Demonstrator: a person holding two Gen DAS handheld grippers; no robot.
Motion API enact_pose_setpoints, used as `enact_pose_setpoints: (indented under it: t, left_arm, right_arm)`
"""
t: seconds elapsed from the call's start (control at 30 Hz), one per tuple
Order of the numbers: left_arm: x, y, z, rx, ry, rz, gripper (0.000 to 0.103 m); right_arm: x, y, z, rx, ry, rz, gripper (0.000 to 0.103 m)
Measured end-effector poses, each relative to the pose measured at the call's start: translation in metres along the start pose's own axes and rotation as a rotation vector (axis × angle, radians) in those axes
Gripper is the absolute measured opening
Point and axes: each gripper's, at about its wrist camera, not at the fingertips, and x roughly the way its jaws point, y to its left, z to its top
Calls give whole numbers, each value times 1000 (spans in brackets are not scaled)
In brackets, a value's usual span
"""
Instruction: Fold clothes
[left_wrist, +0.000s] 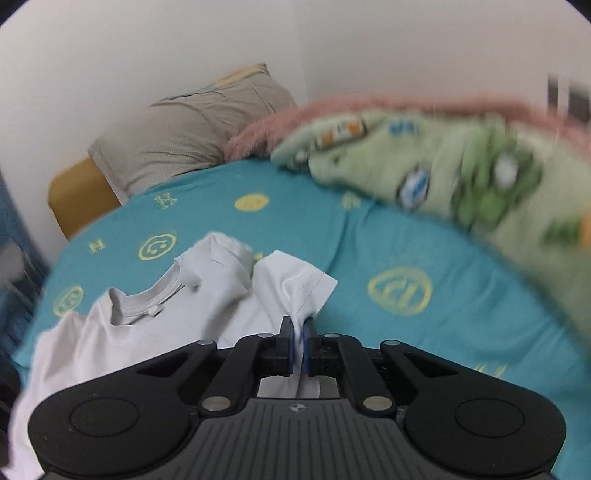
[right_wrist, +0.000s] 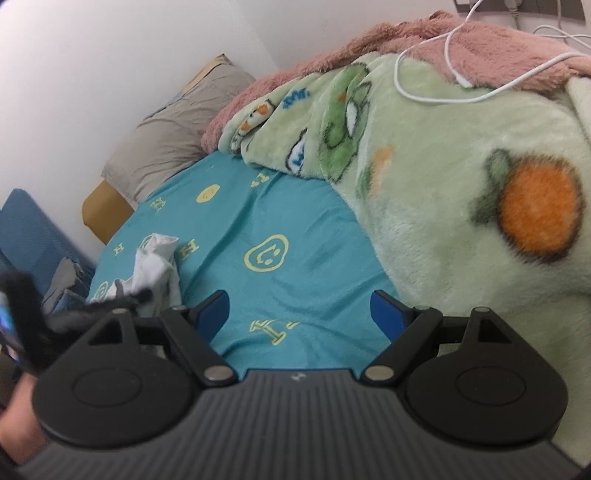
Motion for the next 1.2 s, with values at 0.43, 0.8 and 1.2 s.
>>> enact_pose_setpoints:
  t: [0.43,0.8,1.2]
  left_arm:
    - [12,187,-39,-574,-6,438,5]
    - [-23,167,-61,-559,55,349,62]
    - [-238,26,-91,-437,16,198,84]
  right_arm:
    - [7,14,-10,-74,13,-29,85]
    - [15,36,-24,-187,35,14,85]
    - [-70,87,-45,-378,2,177,85]
